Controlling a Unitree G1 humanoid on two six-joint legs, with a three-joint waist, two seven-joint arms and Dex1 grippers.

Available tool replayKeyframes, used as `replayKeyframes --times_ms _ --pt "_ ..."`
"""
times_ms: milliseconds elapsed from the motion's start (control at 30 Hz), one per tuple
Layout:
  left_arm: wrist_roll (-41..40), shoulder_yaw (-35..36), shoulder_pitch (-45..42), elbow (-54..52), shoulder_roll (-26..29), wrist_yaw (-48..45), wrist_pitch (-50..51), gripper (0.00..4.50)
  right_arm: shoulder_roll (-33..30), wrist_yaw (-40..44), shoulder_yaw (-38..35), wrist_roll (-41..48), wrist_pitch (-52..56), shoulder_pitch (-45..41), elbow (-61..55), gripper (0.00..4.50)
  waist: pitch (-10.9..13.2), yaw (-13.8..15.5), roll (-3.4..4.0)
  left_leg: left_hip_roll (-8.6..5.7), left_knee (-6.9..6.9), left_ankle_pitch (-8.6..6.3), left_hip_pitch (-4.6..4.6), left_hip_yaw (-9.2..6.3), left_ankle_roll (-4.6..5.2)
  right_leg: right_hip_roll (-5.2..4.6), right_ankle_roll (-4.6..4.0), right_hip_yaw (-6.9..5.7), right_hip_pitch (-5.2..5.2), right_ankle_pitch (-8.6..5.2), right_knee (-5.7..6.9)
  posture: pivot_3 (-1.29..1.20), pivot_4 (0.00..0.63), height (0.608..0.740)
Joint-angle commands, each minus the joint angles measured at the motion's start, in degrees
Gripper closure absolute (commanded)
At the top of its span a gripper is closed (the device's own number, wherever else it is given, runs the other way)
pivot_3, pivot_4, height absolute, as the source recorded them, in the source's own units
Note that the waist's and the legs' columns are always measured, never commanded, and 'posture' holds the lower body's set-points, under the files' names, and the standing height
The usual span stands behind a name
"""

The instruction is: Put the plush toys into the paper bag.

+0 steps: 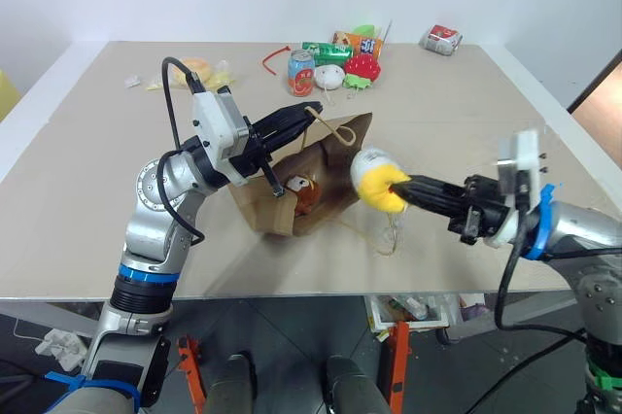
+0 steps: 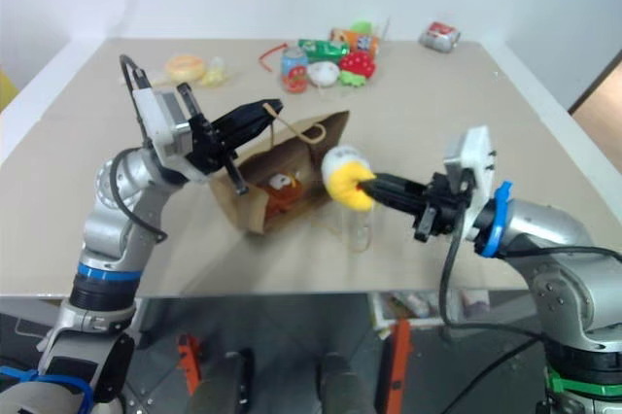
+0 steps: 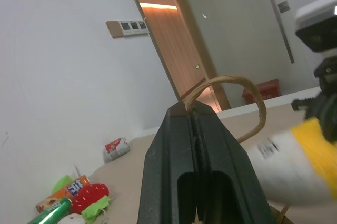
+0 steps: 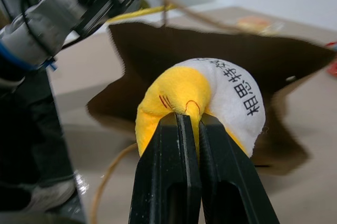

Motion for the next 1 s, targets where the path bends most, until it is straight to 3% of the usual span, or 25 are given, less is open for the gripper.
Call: replayKeyframes --times_ms 33,367,433,467,500,667,700,767,900,1000 --pt "-0.67 0.46 -1.09 -1.09 0.1 -0.22 -0.53 4.5 2.34 -1.42 3.87 -1.8 -2.64 -4.01 0.43 4.44 0.0 0.0 0.0 0.0 0.0 0.0 0.0 -0.01 0.0 0.01 -0.02 0.0 0.0 -0.01 0.0 0.0 0.15 0.74" --pt "-0.54 0.25 -1.21 -0.9 -0.29 -0.44 -0.84 4.5 8.41 -2.31 15.01 -9.53 -6.21 -14.45 9.15 4.44 0.0 -0.03 -0.01 0.01 0.02 0.03 0.03 0.03 -0.03 0.0 -0.1 0.02 -0.01 0.03 -0.01 0.0 0.15 0.74" --pt "-0.49 0.32 -1.13 -0.94 -0.32 -0.35 -0.88 4.5 9.63 -3.85 17.26 -12.56 -6.59 -15.52 12.33 3.65 0.0 0.04 -0.01 0.02 0.0 0.03 0.01 0.01 -0.03 0.01 -0.02 -0.01 0.0 0.03 -0.01 0.0 0.15 0.74" --pt "-0.45 0.35 -1.08 -0.98 -0.3 -0.32 -0.89 4.5 10.01 -4.12 17.76 -13.05 -6.56 -15.88 13.29 3.48 0.0 0.03 -0.01 0.01 -0.05 0.03 -0.02 -0.01 -0.04 0.01 0.12 -0.02 -0.01 0.04 -0.01 0.0 0.15 0.74" --pt "-0.45 0.38 -0.92 -1.14 -0.27 -0.31 -0.9 4.5 10.24 -4.09 18.02 -13.32 -6.73 -15.95 13.65 2.93 0.0 0.01 -0.01 0.01 -0.05 0.02 -0.03 -0.01 -0.05 0.0 0.13 -0.03 -0.01 0.03 -0.01 0.0 0.15 0.74" --pt "-0.45 0.45 -0.77 -1.21 -0.25 -0.3 -0.93 4.5 11.07 -5.56 18.8 -15.61 -6.11 -16.94 15.89 1.49 0.0 0.01 -0.01 0.01 -0.07 0.01 -0.03 -0.02 -0.06 0.01 0.13 -0.03 -0.02 0.03 -0.02 0.0 0.15 0.74" --pt "-0.47 0.44 -0.73 -1.22 -0.27 -0.32 -0.98 4.5 11.09 -5.6 18.66 -15.38 -5.68 -16.89 15.83 0.84 0.0 0.01 -0.01 0.01 -0.07 0.01 -0.03 -0.02 -0.05 0.01 0.13 -0.03 -0.02 0.04 -0.02 0.0 0.15 0.74" --pt "-0.48 0.4 -0.69 -1.2 -0.31 -0.36 -1.04 4.5 11.21 -5.66 17.96 -14.67 -5.1 -16.75 15.55 0.31 0.0 0.0 -0.01 0.01 -0.06 0.02 -0.02 -0.02 -0.05 0.01 0.13 -0.03 -0.02 0.04 -0.02 0.0 0.15 0.74" --pt "-0.61 0.35 -0.82 -0.87 -0.48 -0.47 -1.09 4.5 10.83 -6.55 12.94 -11.63 -3.59 -16.97 14.41 0.31 0.0 0.01 -0.01 0.01 -0.06 0.02 -0.02 -0.02 -0.05 0.01 0.14 -0.03 -0.01 0.06 -0.01 0.0 0.15 0.74" --pt "-0.67 0.34 -0.93 -0.65 -0.6 -0.46 -1.08 4.5 8.52 -4.89 5.05 -4.42 -1.95 -15.51 11.14 0.31 0.0 0.0 -0.01 0.01 -0.06 0.02 -0.02 -0.02 -0.05 0.01 0.13 -0.04 -0.01 0.06 -0.01 0.0 0.15 0.74"
